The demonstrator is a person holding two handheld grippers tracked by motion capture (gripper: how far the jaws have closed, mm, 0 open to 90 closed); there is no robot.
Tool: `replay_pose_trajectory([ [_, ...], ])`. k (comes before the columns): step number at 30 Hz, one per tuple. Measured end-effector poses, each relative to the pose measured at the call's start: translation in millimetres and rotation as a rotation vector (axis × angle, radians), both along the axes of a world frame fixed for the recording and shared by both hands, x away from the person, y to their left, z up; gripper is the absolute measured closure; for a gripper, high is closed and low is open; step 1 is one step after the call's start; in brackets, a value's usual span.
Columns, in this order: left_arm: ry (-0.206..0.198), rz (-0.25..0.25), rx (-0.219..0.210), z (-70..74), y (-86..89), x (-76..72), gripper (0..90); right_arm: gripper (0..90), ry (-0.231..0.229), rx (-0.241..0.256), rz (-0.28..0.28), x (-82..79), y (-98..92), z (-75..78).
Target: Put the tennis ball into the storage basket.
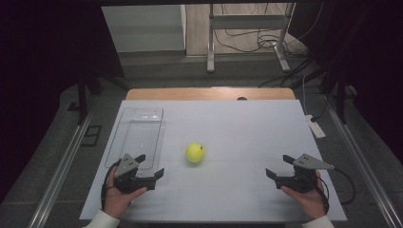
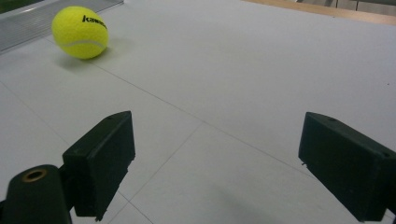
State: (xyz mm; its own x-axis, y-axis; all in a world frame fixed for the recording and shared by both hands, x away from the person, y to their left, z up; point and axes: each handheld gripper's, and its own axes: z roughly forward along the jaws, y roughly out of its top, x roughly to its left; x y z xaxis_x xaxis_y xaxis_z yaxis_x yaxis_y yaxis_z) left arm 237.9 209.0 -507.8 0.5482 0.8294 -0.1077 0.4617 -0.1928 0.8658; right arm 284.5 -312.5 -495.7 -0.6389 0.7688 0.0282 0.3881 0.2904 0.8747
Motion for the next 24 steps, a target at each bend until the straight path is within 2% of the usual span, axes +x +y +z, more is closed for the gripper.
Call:
replay_pose_trajectory([
  [24,-0.011,-0.004,0.017,0.5,-1.7,0.1,10.7,11.9,0.010,-0.005,0.008,-3.6,-0.6,-1.7],
])
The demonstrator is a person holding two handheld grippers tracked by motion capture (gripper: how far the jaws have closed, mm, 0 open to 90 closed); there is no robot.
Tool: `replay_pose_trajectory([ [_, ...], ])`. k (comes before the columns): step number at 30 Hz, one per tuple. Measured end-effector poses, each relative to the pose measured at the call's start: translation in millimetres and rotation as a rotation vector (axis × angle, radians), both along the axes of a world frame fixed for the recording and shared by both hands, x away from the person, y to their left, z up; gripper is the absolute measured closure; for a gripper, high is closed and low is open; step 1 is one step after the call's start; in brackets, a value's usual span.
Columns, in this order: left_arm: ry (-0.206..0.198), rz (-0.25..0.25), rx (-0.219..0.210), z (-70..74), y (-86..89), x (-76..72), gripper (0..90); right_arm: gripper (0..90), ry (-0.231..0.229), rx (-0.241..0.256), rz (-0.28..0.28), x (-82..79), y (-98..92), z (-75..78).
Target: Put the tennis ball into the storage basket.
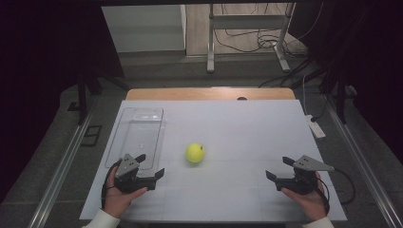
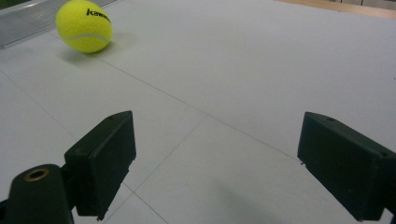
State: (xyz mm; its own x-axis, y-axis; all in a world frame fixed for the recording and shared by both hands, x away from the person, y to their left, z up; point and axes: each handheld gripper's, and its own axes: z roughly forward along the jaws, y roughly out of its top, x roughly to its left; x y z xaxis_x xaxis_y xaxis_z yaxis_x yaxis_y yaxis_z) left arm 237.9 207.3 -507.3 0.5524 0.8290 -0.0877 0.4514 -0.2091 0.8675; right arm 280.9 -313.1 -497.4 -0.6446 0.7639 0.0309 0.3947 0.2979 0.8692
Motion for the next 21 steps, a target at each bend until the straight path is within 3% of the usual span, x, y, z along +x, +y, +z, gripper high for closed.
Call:
replay_pose_trajectory([
  [15,-0.021,-0.006,0.026,7.0,-4.7,-2.4,10.6,11.9,0.007,0.002,-0.002,0.6,0.1,-1.1],
  [21,0.006,-0.001,0.036,9.6,-7.1,-0.6,11.7,12.0,0.007,0.011,0.001,1.0,-1.2,-1.0],
])
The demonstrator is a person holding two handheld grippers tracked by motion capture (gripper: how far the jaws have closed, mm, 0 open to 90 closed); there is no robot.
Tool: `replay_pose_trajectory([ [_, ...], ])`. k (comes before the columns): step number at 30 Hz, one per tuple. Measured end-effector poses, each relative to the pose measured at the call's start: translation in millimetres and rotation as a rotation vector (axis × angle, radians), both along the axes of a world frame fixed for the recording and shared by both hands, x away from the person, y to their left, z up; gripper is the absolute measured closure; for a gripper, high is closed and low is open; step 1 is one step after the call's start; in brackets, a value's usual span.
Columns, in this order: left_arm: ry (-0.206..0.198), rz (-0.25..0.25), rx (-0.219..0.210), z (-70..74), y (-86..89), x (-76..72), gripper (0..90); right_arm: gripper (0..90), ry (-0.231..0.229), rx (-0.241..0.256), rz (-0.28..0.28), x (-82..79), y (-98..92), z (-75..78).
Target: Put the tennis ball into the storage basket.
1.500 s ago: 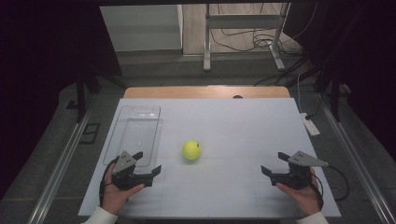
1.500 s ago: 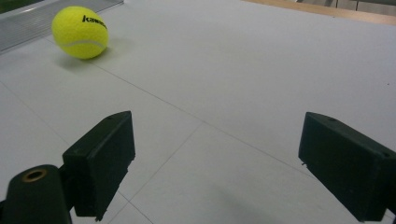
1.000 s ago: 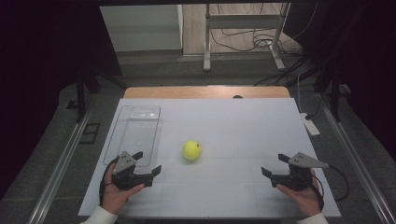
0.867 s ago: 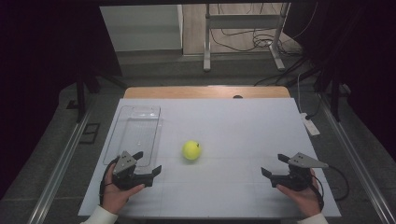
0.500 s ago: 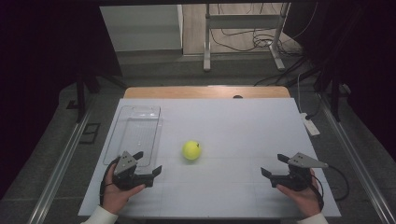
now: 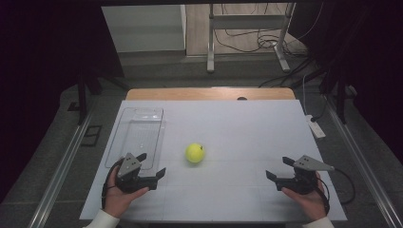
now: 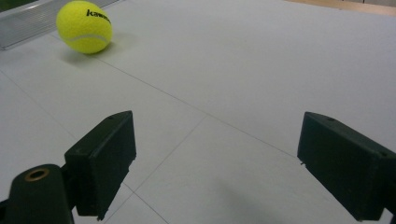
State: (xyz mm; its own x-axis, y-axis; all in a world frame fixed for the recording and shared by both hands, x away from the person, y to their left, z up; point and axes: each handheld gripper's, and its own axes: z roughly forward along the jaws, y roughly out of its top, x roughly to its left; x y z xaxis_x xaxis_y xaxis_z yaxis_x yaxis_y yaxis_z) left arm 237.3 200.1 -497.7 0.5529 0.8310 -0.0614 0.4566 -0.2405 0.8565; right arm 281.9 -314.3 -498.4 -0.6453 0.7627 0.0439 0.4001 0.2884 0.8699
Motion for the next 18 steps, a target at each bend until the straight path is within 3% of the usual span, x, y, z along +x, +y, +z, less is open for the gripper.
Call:
replay_pose_trajectory([
  [8,0.017,-0.021,0.015,4.9,-5.4,3.2,11.0,12.1,-0.003,0.003,0.006,-0.7,0.4,0.4],
  [18,0.009,-0.037,-0.001,13.6,-4.1,5.8,9.8,12.2,-0.004,-0.006,0.005,0.1,1.6,-0.1],
])
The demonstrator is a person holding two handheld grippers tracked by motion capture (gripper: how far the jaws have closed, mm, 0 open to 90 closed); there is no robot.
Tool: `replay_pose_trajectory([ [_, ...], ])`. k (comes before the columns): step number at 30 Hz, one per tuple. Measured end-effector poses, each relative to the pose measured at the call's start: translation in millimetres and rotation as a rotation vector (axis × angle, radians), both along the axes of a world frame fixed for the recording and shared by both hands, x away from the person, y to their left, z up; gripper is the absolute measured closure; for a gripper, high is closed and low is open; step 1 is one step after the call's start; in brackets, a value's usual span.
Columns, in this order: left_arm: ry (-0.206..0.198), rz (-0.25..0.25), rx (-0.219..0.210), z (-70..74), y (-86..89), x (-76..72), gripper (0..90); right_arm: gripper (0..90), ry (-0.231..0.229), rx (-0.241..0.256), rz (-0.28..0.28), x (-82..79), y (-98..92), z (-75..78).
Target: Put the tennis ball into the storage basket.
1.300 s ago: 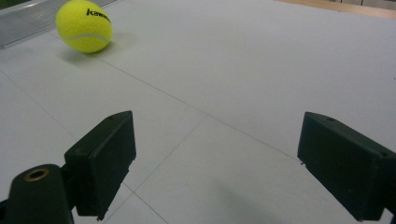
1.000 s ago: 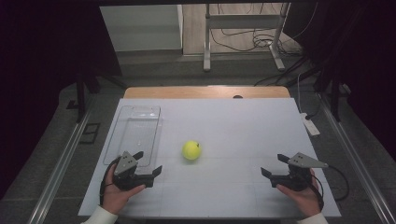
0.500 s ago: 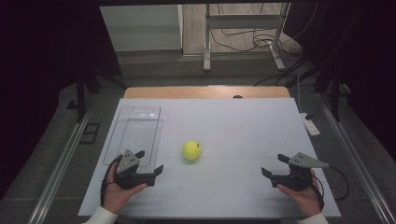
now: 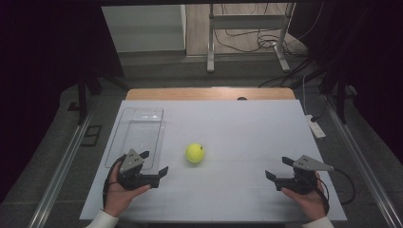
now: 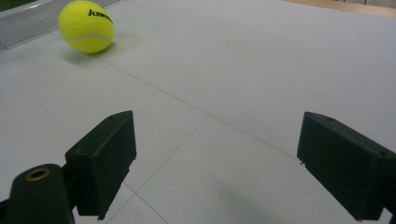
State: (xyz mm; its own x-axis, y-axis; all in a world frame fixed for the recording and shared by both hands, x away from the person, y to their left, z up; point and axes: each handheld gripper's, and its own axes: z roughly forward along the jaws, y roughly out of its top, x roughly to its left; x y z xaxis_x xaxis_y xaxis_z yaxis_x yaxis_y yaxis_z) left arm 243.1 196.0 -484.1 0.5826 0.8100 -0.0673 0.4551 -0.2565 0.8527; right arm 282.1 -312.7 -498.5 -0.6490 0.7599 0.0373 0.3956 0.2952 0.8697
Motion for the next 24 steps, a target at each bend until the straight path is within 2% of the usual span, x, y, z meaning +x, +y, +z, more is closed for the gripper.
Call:
replay_pose_trajectory([
  [11,0.002,-0.012,0.003,11.2,-2.3,6.0,9.3,12.2,0.004,-0.003,-0.002,0.8,-0.1,-0.8],
  [20,0.019,-0.020,0.019,16.4,-8.2,12.8,8.9,12.2,0.004,-0.005,-0.003,1.2,0.0,-1.0],
  [24,0.026,-0.039,0.021,18.8,-12.1,15.9,8.9,12.2,0.005,-0.010,-0.005,1.8,0.0,-1.2],
])
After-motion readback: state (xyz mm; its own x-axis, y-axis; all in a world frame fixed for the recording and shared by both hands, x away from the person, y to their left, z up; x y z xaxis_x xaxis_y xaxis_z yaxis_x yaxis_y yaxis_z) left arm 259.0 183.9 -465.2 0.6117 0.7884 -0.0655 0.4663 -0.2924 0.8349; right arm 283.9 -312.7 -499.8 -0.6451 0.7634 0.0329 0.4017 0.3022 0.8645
